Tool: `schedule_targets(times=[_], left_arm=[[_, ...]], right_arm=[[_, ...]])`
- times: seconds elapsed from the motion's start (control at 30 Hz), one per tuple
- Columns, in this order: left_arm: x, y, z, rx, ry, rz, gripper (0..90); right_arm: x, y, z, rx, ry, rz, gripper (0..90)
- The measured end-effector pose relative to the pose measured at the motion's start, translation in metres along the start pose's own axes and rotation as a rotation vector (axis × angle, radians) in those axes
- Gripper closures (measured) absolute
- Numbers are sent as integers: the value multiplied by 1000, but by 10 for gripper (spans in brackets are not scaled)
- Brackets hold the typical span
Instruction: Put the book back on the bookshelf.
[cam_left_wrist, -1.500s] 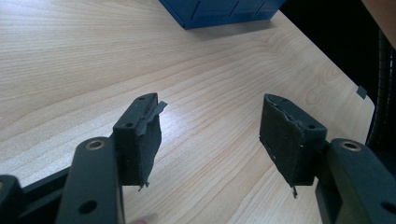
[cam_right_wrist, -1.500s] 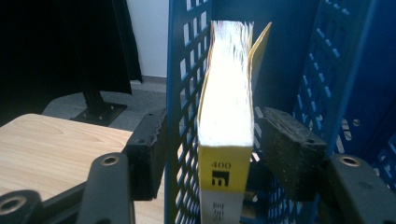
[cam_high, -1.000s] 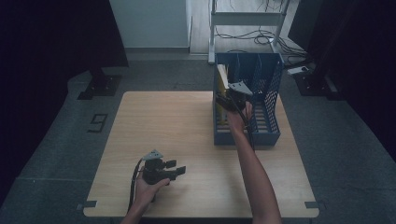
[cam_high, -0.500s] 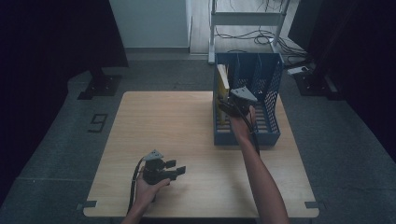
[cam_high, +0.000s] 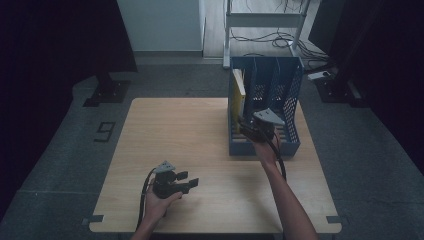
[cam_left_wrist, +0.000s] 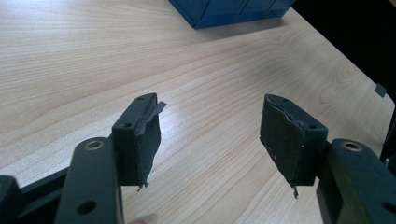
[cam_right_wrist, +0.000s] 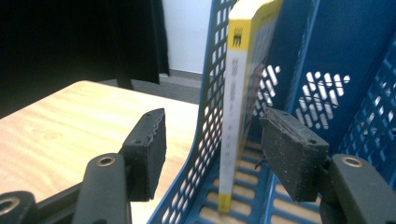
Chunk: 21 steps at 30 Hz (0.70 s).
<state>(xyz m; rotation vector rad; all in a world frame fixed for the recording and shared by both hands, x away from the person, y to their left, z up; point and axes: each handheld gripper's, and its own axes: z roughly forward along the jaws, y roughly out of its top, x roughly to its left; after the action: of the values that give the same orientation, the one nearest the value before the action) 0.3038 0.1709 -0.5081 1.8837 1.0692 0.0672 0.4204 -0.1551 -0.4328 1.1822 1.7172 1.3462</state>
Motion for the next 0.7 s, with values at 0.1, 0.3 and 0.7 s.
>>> schedule_targets(times=[0.1,0.3,0.7], left_arm=[[1,-1,1,5,3,1,378],[4,-2,2,12,8,-7,378],[5,-4,6,30,17,-6,377]], right_arm=[[0,-9,-8,1,13,0,389],[-1,-27,-24,1,37,28,378],[1,-62,-66,35,90,7,357]])
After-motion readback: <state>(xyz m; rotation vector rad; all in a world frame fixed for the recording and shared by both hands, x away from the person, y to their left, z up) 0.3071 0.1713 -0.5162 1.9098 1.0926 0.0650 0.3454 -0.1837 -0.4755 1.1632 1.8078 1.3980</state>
